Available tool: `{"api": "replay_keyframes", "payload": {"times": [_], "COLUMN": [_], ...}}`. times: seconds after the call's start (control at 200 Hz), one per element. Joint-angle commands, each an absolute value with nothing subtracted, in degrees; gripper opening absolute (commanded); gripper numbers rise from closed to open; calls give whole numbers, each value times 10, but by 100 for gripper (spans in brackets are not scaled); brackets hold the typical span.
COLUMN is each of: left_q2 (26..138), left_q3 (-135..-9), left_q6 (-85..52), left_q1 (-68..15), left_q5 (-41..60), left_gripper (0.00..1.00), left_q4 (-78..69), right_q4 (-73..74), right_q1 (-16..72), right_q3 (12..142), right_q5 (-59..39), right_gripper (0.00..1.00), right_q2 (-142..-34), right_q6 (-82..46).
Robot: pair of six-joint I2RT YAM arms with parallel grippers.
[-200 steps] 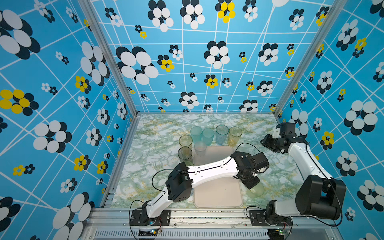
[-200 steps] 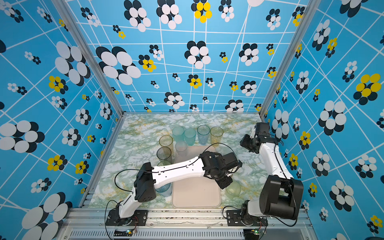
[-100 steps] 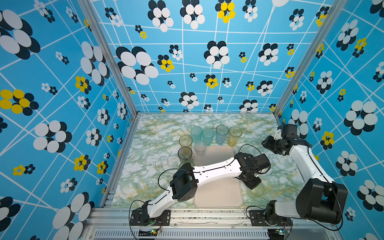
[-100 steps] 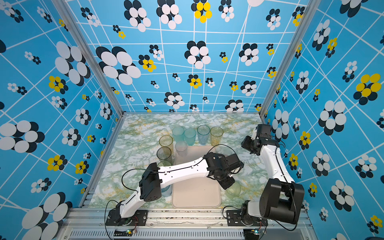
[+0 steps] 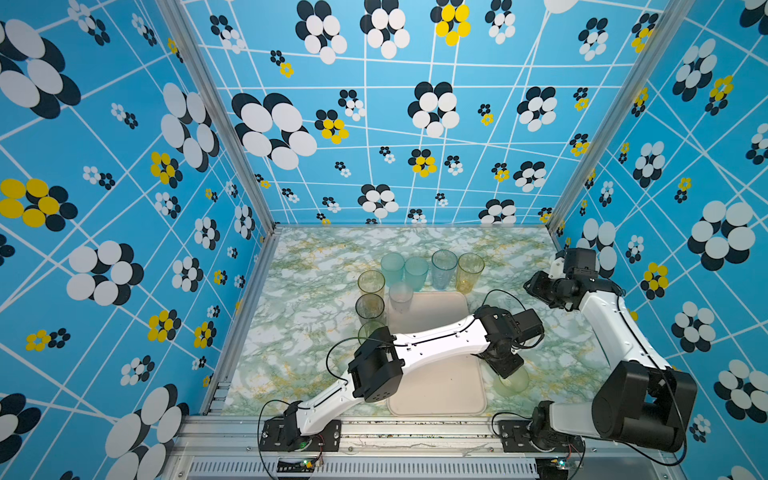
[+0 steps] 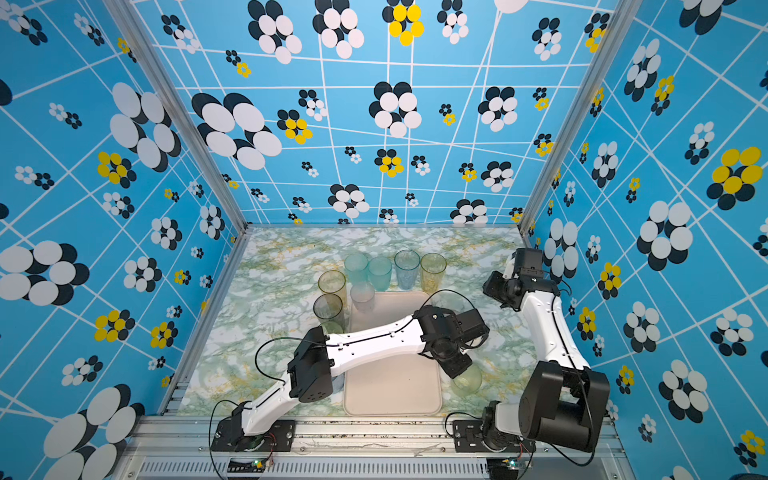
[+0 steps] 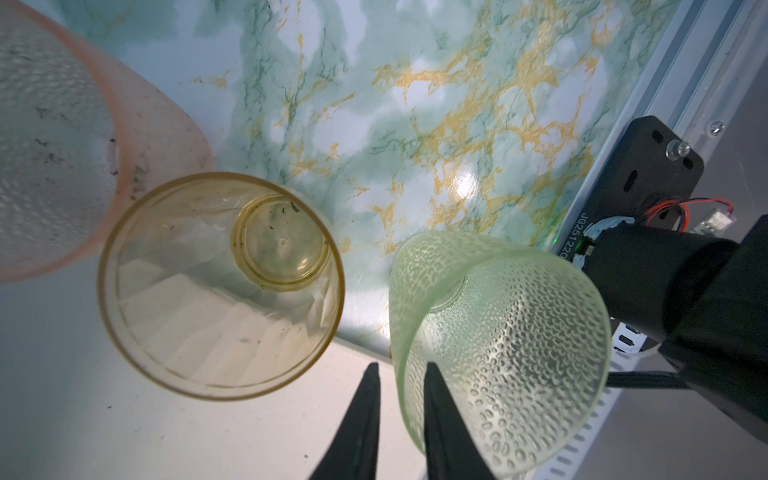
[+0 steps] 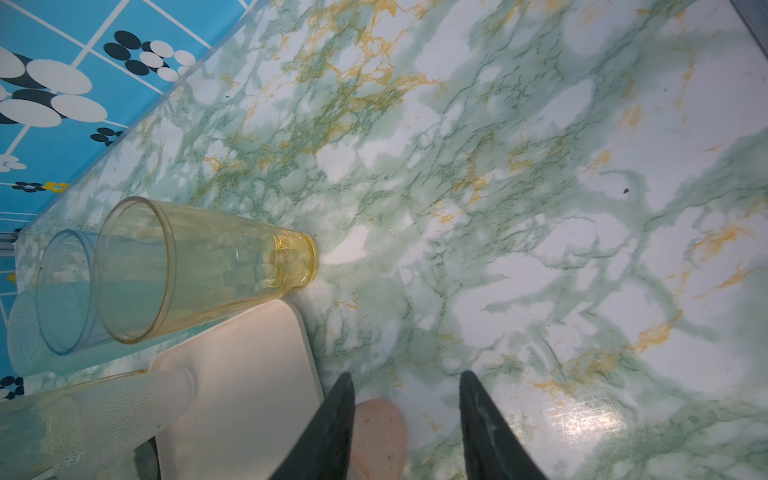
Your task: Place the glasses into the tray
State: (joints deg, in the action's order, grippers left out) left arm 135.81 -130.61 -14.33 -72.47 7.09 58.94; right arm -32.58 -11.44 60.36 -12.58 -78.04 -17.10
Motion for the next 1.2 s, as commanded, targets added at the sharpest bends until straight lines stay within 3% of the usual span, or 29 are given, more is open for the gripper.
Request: {"api": "replay_keyframes", "payload": {"times": [0.0,0.445,0.695,1.195], "left_q2": [1370,1374,1379,1304], "left_q3": [-1330,-1332,-1336,-1293], "left_q6": [-136,-127,-116,-66], "left_q1": [-729,-729,-730,-744], "left_q5": [59,53,58,4], "left_gripper": [22,16,4,0], "left_q4": [615,628,634,625], "right_q4": [-326,-325,-323,-323], "right_q1": [-119,-119,-119,-119], "right_q3": [592,586,587,586], "right_q5": [-132,-133,-133,-131], "right_gripper": [44,44,44,44], "right_q2": [-767,-760,-757,-748], "right_q6": [-159,-156,-156,-156]}}
